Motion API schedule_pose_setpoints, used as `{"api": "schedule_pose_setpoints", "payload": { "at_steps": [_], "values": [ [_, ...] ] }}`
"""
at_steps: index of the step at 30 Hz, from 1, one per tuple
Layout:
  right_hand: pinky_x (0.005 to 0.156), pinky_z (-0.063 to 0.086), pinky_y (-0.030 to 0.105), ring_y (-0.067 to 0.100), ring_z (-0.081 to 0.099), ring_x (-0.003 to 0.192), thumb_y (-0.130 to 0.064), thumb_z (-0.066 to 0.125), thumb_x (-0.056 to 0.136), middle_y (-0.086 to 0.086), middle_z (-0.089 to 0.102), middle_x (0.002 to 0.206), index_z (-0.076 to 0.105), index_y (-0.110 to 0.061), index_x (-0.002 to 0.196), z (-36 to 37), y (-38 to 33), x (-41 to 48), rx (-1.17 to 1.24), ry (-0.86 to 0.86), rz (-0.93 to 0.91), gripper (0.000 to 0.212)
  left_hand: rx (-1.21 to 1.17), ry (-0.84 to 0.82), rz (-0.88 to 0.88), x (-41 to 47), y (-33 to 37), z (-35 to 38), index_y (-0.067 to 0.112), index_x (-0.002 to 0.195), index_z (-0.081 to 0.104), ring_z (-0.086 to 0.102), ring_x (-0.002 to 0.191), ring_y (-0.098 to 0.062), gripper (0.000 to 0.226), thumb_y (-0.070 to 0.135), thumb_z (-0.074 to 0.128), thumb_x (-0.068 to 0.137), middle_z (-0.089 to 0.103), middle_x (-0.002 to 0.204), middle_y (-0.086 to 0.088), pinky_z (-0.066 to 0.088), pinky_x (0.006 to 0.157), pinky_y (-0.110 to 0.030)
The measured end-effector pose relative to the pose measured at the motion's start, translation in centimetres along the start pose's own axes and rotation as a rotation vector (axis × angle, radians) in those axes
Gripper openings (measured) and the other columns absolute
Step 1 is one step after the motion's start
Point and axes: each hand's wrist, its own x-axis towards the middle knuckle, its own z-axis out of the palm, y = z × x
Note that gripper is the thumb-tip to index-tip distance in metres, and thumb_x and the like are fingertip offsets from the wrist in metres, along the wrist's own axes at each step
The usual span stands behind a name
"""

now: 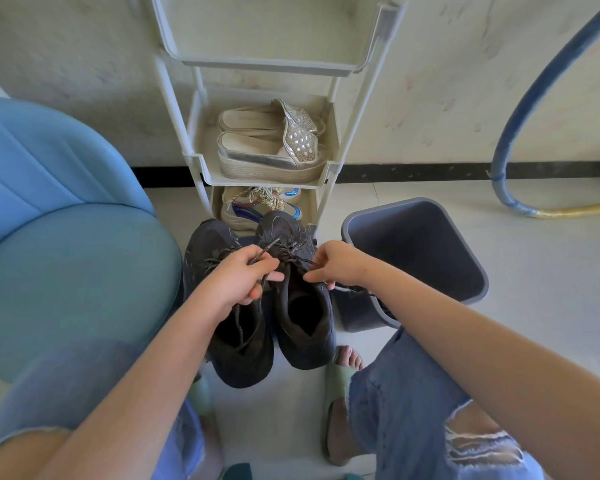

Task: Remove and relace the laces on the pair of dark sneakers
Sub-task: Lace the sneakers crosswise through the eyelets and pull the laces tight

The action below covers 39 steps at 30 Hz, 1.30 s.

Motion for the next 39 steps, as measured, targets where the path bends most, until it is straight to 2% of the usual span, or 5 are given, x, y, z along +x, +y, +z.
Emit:
{"api": "schedule_pose_setpoints", "payload": {
  "at_steps": [14, 24, 29, 30, 39],
  "values": [
    [0.050, 0.033, 0.017, 0.013, 0.036, 0.045, -0.002, 0.059, 0.082, 0.001, 0.044, 0.046, 0.049, -0.006, 0.056, -1.0, -0.4, -0.4, 0.110, -0.016, 0.061, 0.028, -0.123, 0.030, -0.099, 0.0, -0.4, 0.6, 0.011, 0.096, 0.047, 0.032, 0.029, -0.001, 0.012, 0.022, 0.046, 0.100, 0.061, 0.111, -0.018, 0.024, 0.031, -0.012],
    [0.034, 0.024, 0.011, 0.003, 0.031, 0.040, -0.004, 0.037, 0.096, -0.001, 0.038, 0.057, 0.051, 0.004, 0.115, -3.3, 1.3, -1.5, 1.003, -0.365, 0.200, 0.025, -0.137, 0.052, -0.091, 0.0, 0.1, 0.8, 0.011, 0.092, 0.046, 0.032, 0.035, -0.004, 0.012, 0.021, 0.044, 0.099, 0.052, 0.074, -0.005, 0.023, 0.032, -0.013],
    [0.041, 0.024, 0.012, 0.004, 0.035, 0.046, -0.005, 0.044, 0.095, -0.001, 0.044, 0.058, 0.051, 0.001, 0.117, -2.9, 1.1, -1.1, 0.929, -0.299, 0.187, 0.024, -0.143, 0.053, -0.050, 0.0, 0.3, 0.8, 0.013, 0.083, 0.046, 0.030, 0.032, -0.003, 0.017, 0.019, 0.045, 0.100, 0.043, 0.112, -0.004, 0.021, 0.031, -0.013],
    [0.044, 0.021, 0.014, 0.004, 0.035, 0.048, -0.006, 0.045, 0.095, -0.002, 0.045, 0.059, 0.052, 0.000, 0.117, -2.9, 1.2, -1.0, 0.907, -0.291, 0.190, 0.024, -0.135, 0.040, -0.052, 0.0, 0.3, 0.9, 0.013, 0.084, 0.046, 0.030, 0.032, -0.002, 0.017, 0.019, 0.045, 0.100, 0.052, 0.103, -0.029, 0.022, 0.031, -0.013],
    [0.038, 0.022, 0.014, 0.006, 0.033, 0.044, -0.023, 0.050, 0.099, 0.001, 0.049, 0.060, 0.065, 0.002, 0.112, -4.1, -0.9, -2.7, 0.700, -0.052, -0.074, 0.032, 0.130, 0.118, 0.123, -1.0, 2.5, 0.5, 0.009, 0.110, 0.059, 0.034, 0.030, -0.003, 0.033, 0.031, 0.036, 0.102, 0.071, 0.102, -0.009, 0.030, 0.036, -0.016]
  ]
}}
